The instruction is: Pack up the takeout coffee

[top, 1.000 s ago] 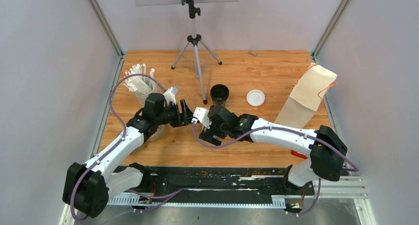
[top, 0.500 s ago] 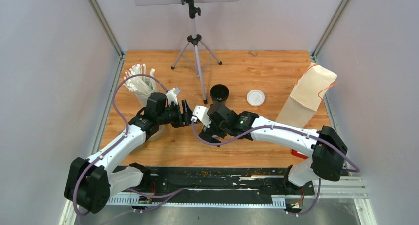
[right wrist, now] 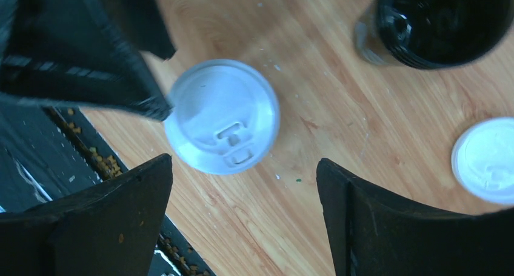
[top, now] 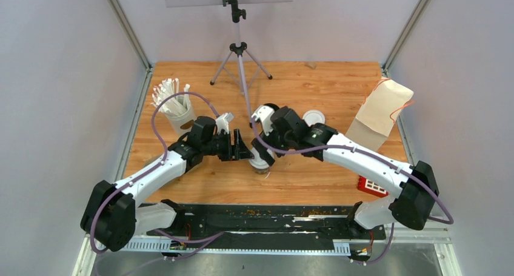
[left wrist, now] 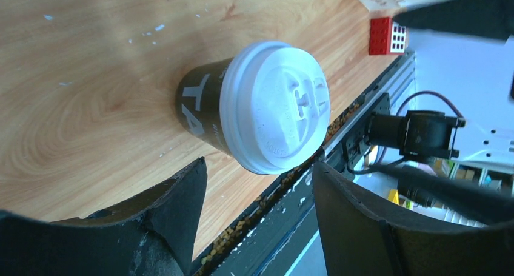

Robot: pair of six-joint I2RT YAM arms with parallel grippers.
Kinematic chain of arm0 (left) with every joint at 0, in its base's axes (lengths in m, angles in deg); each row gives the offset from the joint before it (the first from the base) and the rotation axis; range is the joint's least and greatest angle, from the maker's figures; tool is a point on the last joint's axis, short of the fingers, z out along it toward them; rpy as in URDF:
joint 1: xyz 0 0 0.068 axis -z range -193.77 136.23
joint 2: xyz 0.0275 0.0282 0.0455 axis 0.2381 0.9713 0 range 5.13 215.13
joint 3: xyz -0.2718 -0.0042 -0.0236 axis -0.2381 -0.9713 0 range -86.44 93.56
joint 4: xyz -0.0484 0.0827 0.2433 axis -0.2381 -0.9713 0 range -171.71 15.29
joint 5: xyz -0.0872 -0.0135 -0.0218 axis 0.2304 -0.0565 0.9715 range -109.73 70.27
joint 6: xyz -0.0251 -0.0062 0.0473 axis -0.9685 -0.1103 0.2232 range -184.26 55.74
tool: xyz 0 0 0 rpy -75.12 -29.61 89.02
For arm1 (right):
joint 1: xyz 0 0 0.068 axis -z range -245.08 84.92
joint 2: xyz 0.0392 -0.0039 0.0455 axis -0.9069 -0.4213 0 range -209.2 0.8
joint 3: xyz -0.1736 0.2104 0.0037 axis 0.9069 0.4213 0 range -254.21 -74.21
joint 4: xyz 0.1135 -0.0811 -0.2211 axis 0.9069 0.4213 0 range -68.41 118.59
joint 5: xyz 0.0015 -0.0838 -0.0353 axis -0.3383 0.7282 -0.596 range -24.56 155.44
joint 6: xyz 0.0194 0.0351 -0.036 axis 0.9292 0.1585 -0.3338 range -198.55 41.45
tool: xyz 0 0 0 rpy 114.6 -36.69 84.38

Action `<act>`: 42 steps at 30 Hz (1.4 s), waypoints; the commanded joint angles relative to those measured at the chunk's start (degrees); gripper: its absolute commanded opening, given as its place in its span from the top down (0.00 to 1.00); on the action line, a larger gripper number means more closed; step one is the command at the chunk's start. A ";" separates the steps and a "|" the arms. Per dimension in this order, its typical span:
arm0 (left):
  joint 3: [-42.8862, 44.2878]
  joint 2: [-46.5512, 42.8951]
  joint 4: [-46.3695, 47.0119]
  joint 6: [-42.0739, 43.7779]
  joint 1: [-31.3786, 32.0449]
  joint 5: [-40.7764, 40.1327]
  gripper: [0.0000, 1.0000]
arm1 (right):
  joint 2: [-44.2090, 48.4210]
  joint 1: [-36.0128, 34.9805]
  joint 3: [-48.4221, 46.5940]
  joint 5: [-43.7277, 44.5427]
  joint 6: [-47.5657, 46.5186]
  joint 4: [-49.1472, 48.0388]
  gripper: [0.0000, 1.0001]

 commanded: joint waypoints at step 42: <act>-2.47 4.64 8.23 3.24 1.00 -0.65 0.48 | -10.48 12.18 3.70 -16.31 10.03 -8.37 0.36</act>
